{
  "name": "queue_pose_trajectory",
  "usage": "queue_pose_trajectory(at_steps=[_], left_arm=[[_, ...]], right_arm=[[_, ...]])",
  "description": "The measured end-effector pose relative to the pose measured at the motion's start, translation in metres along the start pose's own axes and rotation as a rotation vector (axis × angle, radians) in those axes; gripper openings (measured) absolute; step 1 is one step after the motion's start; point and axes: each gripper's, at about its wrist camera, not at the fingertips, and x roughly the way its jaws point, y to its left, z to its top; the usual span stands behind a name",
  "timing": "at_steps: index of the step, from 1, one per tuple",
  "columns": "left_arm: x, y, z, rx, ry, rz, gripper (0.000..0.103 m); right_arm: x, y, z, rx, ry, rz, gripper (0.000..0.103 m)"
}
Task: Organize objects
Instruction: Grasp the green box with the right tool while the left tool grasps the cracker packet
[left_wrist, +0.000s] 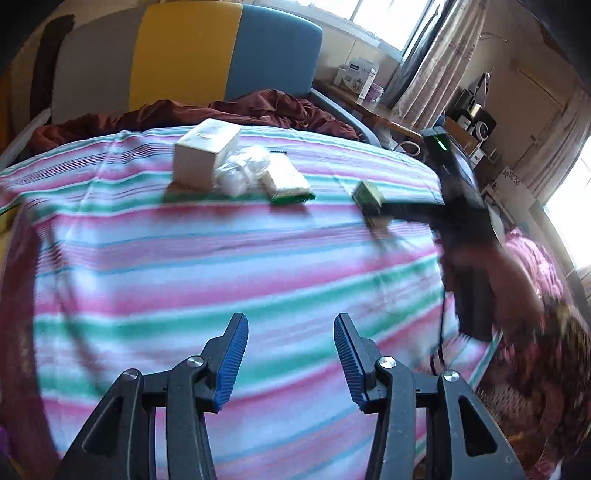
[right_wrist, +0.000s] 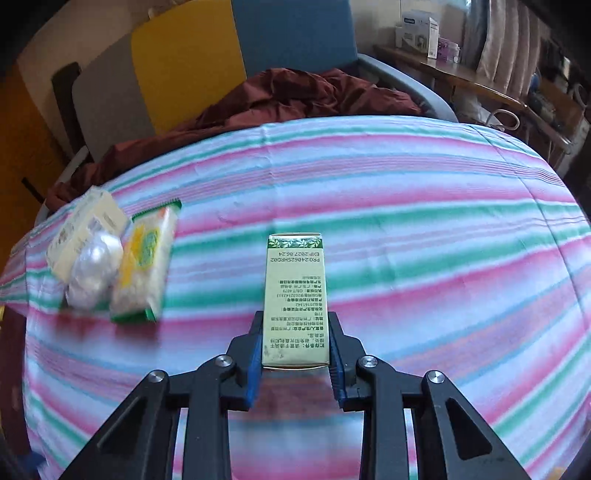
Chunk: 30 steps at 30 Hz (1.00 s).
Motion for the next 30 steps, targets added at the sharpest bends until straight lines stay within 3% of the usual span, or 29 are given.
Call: queue_pose_trajectory(at_steps=[10, 19, 27, 30], left_arm=[[0.074, -0.022, 0.067, -0.025, -0.008, 0.095, 0.053], [0.118, -0.020, 0.105, -0.163, 0.009, 0.080, 0.057], [0.142, -0.022, 0.115, -0.134, -0.020, 0.144, 0.057], [0.145, -0.027, 0.112, -0.075, -0.050, 0.174, 0.055]], right_arm=[[-0.012, -0.002, -0.022, -0.055, -0.003, -0.054, 0.030], [-0.020, -0.003, -0.019, -0.051, -0.023, -0.090, 0.030], [-0.017, -0.013, -0.015, -0.029, -0.004, -0.104, 0.030], [-0.016, -0.014, -0.014, -0.021, -0.004, -0.099, 0.030]])
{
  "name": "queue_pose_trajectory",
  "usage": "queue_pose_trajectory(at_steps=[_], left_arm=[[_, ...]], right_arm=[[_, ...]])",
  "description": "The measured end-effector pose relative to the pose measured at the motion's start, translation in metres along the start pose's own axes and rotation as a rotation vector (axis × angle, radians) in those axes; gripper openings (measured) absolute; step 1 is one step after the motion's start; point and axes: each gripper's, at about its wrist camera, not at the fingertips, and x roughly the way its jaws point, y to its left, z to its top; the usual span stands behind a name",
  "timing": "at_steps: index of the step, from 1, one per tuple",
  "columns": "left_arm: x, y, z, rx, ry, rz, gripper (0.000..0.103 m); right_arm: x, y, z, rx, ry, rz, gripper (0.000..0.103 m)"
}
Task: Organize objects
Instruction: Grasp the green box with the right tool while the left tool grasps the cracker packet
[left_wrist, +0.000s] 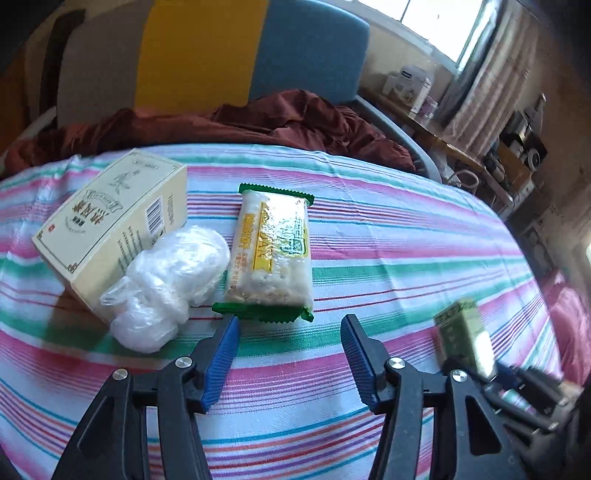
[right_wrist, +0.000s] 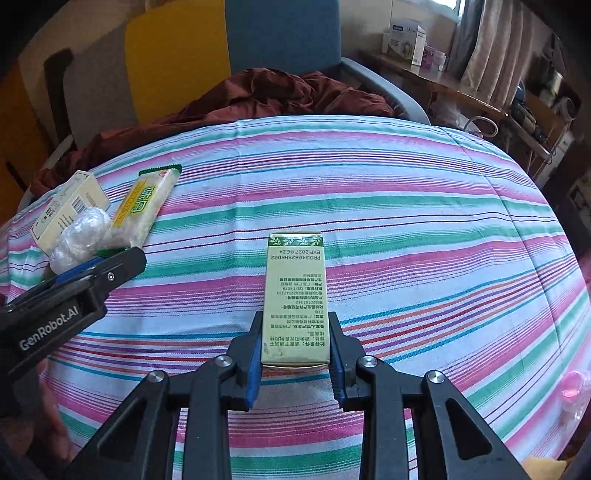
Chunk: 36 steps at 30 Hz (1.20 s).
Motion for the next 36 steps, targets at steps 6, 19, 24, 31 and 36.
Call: queue_pose_trajectory(at_steps=[6, 19, 24, 31, 36], left_arm=[[-0.004, 0.001, -0.009, 0.038, -0.023, -0.037, 0.034], [-0.004, -0.014, 0.036, 0.089, -0.061, 0.006, 0.054], [0.022, -0.005, 0.056, 0.112, -0.006, 0.094, 0.055], [0.050, -0.019, 0.057, 0.208, 0.077, 0.108, 0.060], [0.034, -0.037, 0.035, 0.244, -0.002, 0.011, 0.048]], right_arm=[[-0.002, -0.003, 0.002, 0.017, -0.006, 0.009, 0.030], [-0.005, -0.010, 0.003, 0.076, -0.003, 0.043, 0.030], [-0.008, -0.015, 0.007, 0.094, -0.013, 0.067, 0.030], [-0.009, -0.020, 0.008, 0.134, -0.012, 0.102, 0.030], [-0.009, -0.025, 0.009, 0.150, -0.012, 0.101, 0.030]])
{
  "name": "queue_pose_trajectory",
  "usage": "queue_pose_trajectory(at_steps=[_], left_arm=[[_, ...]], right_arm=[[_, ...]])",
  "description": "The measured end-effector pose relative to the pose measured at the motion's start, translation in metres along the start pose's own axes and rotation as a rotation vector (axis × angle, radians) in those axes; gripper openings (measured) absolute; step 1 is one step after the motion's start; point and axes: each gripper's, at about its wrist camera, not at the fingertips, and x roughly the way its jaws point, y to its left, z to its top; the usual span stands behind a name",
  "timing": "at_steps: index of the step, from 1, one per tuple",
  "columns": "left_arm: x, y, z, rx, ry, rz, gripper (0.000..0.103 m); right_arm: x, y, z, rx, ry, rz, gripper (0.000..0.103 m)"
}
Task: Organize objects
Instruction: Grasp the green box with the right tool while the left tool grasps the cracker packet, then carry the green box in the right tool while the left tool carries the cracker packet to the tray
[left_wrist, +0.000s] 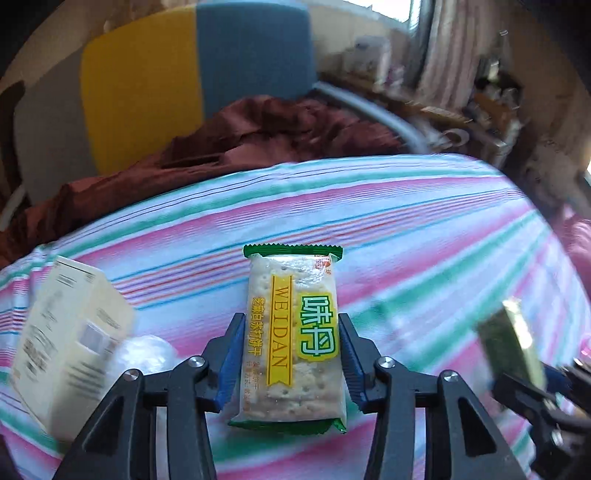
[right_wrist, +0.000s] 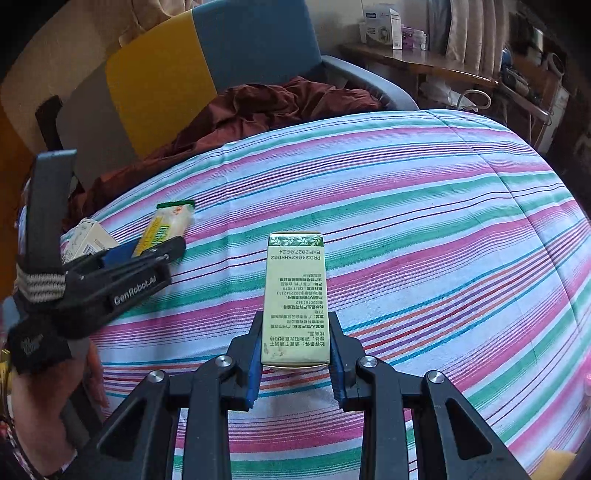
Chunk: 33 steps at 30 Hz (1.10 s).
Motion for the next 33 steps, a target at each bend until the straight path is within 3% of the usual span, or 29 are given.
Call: queue_pose_trajectory(at_steps=[4, 10, 12, 13, 18, 26, 33], left_arm=[[-0.002, -0.021, -0.008, 0.065, 0.003, 0.041, 0.050], [0.004, -0.016, -0.006, 0.040, 0.020, 0.058, 0.063], [-0.001, -0.016, -0.012, 0.035, 0.008, 0.052, 0.059], [-0.005, -0.019, -0.016, 0.043, -0.002, 0.050, 0.049], [-0.023, -0.031, -0.033, 0.093, -0.035, 0.015, 0.049], [-0.078, -0.035, -0.063, 0.132, -0.191, 0.000, 0.049], [-0.117, -0.023, -0.098, 0.109, -0.196, -0.037, 0.049]], right_arm=[[0.002, -0.007, 0.000, 0.029, 0.010, -0.003, 0.030], [0.006, -0.008, -0.003, 0.043, 0.026, 0.006, 0.030], [0.007, -0.007, -0.003, 0.034, 0.028, 0.003, 0.030], [0.007, -0.006, -0.003, 0.031, 0.028, 0.004, 0.030], [0.004, -0.009, -0.003, 0.039, 0.017, -0.004, 0.030], [0.005, -0.008, -0.003, 0.039, 0.007, -0.020, 0.030], [0.007, 0.013, -0.007, -0.034, 0.002, -0.014, 0.030]])
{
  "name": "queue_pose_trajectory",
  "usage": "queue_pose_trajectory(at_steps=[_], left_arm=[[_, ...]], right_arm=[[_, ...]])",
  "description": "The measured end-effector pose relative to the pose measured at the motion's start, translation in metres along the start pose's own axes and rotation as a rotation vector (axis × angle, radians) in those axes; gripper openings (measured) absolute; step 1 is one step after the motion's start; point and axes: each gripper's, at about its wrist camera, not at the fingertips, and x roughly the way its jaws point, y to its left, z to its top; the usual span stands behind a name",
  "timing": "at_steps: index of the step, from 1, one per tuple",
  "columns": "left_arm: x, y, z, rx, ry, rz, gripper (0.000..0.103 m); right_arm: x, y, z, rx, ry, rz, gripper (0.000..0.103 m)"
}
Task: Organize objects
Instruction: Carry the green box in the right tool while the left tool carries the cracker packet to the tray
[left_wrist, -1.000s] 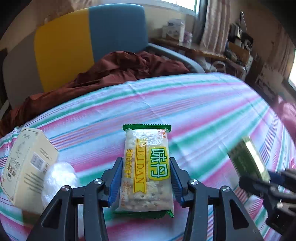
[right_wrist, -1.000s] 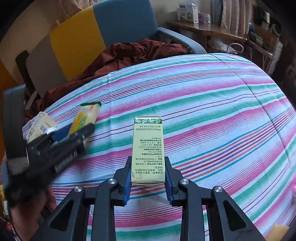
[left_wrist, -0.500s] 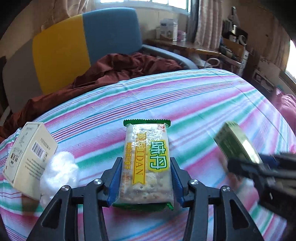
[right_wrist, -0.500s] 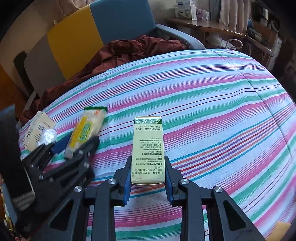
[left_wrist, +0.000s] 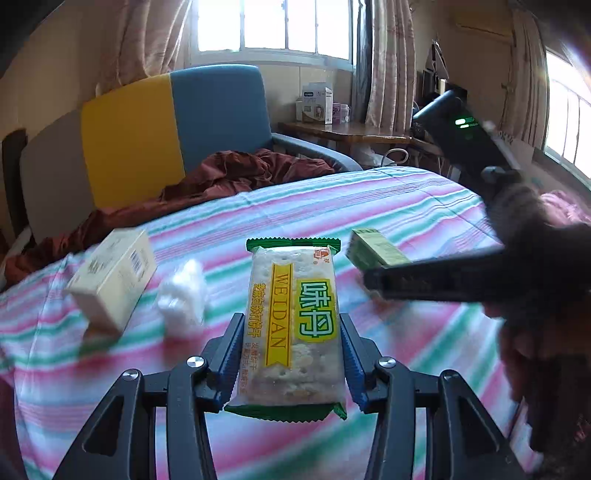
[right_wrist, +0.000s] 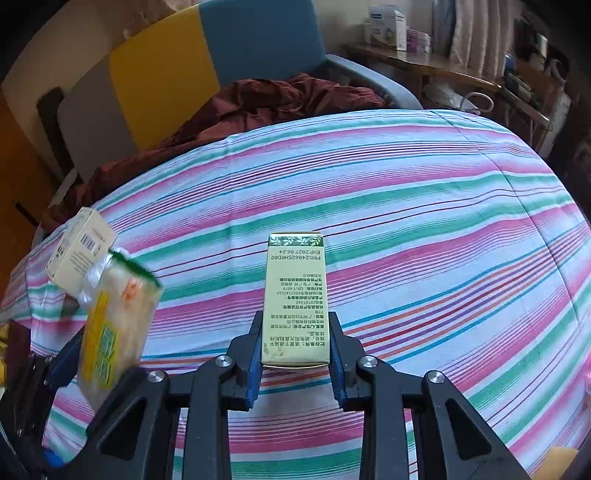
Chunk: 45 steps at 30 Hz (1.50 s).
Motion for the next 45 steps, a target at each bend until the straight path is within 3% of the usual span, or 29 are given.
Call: queue_pose_trajectory(at_steps=[18, 27, 37, 45], left_arm=[[-0.116, 0.056, -0.064, -0.151, 0.017, -0.032, 0.049], [-0.155, 0.108, -0.088, -0.242, 0.008, 0.042, 0.049], [-0.192, 0.201, -0.121, -0.458, 0.007, 0.199, 0.049], [-0.200, 0.280, -0.133, -0.611, 0.052, 0.245, 0.049]], right_arm=[[0.005, 0.054, -0.028, -0.165, 0.006, 0.012, 0.030], [-0.001, 0.086, -0.046, -0.272, -0.015, 0.023, 0.030], [-0.004, 0.104, -0.057, -0.331, -0.033, 0.017, 0.030], [-0.007, 0.117, -0.066, -0.361, -0.040, 0.044, 0.030]])
